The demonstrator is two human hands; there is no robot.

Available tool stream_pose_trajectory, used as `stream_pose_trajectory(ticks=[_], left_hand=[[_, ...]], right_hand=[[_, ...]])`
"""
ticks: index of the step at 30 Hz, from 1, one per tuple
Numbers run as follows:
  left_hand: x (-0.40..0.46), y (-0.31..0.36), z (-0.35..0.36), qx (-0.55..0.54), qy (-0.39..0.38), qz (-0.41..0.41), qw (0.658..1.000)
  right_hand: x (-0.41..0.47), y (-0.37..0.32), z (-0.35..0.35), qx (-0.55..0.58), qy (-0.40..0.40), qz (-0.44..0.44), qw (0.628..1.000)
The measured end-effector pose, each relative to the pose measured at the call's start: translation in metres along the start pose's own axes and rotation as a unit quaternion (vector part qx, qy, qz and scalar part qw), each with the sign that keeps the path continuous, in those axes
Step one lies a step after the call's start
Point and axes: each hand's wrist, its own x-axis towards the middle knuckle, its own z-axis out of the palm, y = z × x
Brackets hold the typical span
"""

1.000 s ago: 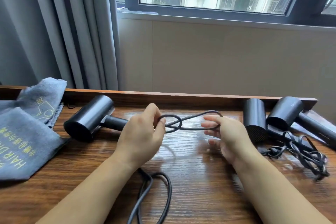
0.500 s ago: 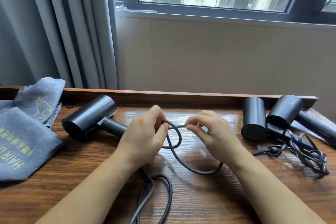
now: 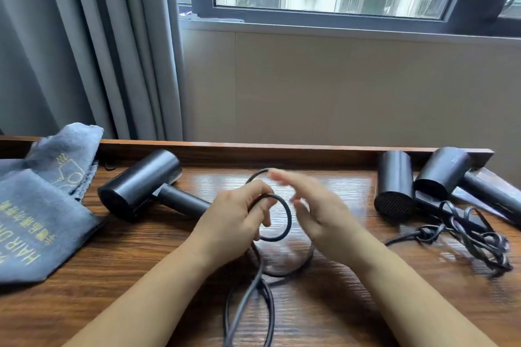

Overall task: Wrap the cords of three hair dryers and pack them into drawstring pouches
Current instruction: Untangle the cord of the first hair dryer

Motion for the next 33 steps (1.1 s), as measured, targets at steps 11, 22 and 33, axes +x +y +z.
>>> stream_pose_trajectory(ticks=[11,22,33], left_hand=[[-0.001,0.003,-0.002,0.093,-0.005,0.022,0.995],[-0.002,0.005,0.003,-0.020,-0.076,-0.031,0.996],[0.001,0.002,0.004,-0.144,-0.024,-0.024,0.989]], right_hand=[[0.001,0.011,0.016,0.017,-0.086,0.095,0.992],[0.007,0.017,0.009,0.067,0.023,0.250,0.966],[0.002,0.002,0.001,0.467,-0.144,0.296,0.821]])
